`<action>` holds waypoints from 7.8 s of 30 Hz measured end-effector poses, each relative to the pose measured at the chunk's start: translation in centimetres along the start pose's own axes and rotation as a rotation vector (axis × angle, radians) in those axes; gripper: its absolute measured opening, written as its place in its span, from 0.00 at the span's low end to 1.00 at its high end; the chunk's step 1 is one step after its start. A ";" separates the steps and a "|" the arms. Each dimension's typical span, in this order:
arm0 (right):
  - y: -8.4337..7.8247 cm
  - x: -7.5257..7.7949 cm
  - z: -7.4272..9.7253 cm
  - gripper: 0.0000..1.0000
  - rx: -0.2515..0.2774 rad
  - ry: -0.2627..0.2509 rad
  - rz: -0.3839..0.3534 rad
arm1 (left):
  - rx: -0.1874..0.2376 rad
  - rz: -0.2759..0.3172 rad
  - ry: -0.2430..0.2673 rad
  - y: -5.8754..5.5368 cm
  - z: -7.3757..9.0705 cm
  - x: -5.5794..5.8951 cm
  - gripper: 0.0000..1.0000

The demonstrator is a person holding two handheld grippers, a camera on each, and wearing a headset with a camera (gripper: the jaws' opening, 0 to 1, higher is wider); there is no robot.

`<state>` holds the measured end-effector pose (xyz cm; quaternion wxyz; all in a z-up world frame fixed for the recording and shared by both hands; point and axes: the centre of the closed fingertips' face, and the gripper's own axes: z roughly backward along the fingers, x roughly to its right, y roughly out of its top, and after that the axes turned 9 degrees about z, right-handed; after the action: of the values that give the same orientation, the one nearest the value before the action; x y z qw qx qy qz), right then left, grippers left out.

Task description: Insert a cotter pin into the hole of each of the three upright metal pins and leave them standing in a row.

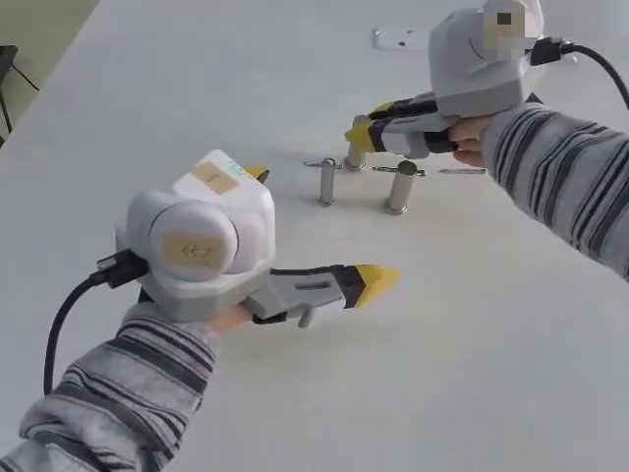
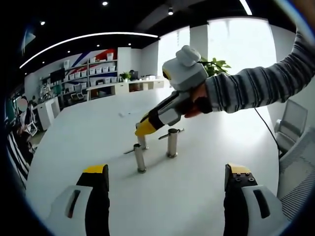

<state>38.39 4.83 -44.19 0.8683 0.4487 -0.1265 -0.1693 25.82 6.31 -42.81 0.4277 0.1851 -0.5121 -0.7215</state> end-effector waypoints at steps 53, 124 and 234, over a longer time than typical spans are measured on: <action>-5.0 -5.4 8.8 0.08 -0.065 -0.125 -0.018 | 0.017 -0.007 0.020 0.8 0.6 -0.4 0.98; -4.1 -2.2 13.7 0.27 -0.136 0.020 0.039 | 0.079 0.012 0.032 2.4 1.3 -0.1 0.97; -1.4 -9.2 13.0 0.00 -0.144 0.139 0.729 | -0.034 0.363 -0.180 4.7 -0.1 5.7 0.21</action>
<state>24.94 -1.77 -38.60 0.9073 0.3225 -0.2067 0.1733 24.70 1.17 -37.63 0.5065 0.0173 -0.5608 -0.6547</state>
